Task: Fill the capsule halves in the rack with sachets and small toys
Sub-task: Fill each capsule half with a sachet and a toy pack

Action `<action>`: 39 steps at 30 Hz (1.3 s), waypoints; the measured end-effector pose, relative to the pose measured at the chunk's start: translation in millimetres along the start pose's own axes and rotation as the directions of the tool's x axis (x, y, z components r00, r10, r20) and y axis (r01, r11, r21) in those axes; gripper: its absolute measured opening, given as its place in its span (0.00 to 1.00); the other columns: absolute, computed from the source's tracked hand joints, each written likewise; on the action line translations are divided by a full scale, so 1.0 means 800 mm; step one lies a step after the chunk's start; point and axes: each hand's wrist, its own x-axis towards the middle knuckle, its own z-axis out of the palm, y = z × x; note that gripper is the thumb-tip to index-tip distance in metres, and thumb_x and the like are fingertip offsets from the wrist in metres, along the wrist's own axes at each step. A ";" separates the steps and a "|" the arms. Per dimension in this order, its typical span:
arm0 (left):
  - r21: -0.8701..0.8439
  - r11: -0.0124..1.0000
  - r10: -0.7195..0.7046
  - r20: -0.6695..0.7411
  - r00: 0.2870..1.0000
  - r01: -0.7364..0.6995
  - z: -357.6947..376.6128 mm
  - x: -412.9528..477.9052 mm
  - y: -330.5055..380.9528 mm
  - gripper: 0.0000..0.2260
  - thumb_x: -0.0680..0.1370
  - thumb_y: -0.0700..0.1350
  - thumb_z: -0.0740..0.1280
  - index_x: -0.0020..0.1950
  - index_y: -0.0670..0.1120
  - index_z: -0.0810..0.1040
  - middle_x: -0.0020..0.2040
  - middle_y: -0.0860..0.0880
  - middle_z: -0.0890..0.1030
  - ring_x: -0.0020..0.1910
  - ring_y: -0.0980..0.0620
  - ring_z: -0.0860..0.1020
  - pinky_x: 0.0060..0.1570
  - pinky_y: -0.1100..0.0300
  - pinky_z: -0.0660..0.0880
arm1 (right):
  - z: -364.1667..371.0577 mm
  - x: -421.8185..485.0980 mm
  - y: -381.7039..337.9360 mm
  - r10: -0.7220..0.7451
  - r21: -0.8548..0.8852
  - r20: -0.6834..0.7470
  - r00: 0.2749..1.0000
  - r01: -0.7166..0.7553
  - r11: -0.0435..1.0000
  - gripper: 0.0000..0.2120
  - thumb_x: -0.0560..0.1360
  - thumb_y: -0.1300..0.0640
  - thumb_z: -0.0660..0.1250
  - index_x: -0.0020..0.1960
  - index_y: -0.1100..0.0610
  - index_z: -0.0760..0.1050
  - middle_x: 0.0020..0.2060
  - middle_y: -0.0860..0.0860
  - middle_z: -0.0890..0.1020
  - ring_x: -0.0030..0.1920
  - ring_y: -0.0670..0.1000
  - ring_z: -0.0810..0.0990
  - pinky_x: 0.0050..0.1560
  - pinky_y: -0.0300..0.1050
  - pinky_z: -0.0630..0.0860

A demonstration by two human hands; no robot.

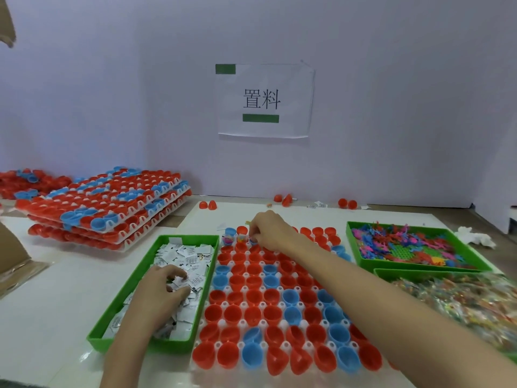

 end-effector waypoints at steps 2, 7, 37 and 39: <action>0.005 1.000 0.005 0.000 1.000 -0.005 0.000 0.000 0.000 0.09 0.75 0.45 0.74 0.54 0.52 0.80 0.58 0.50 0.74 0.47 0.55 0.77 0.38 0.65 0.73 | -0.004 -0.001 0.005 -0.017 0.002 0.011 1.000 0.017 1.000 0.11 0.78 0.64 0.67 0.57 0.59 0.84 0.56 0.55 0.84 0.53 0.53 0.82 0.63 0.51 0.77; 0.003 1.000 0.008 -0.013 1.000 -0.008 -0.003 -0.003 0.002 0.10 0.74 0.44 0.75 0.53 0.53 0.80 0.56 0.51 0.75 0.45 0.57 0.77 0.39 0.64 0.74 | -0.020 -0.011 0.038 -0.030 0.136 -0.117 0.993 0.046 0.990 0.17 0.79 0.67 0.59 0.63 0.57 0.80 0.61 0.56 0.82 0.34 0.37 0.69 0.50 0.35 0.74; -0.211 0.976 -0.131 -0.333 0.934 0.061 -0.007 -0.014 0.003 0.10 0.80 0.48 0.68 0.53 0.44 0.84 0.40 0.51 0.81 0.36 0.55 0.77 0.35 0.58 0.70 | -0.116 -0.184 0.254 0.560 0.362 -0.255 0.788 -0.459 0.811 0.05 0.73 0.60 0.75 0.40 0.52 0.82 0.38 0.50 0.85 0.38 0.49 0.83 0.36 0.41 0.75; -0.236 0.970 -0.137 -0.334 0.932 0.059 -0.008 -0.015 0.005 0.09 0.78 0.49 0.69 0.49 0.45 0.85 0.39 0.50 0.83 0.34 0.52 0.77 0.34 0.57 0.70 | -0.114 -0.186 0.251 0.576 0.413 -0.241 0.781 -0.455 0.789 0.06 0.74 0.61 0.75 0.40 0.53 0.82 0.37 0.52 0.85 0.38 0.51 0.84 0.37 0.42 0.78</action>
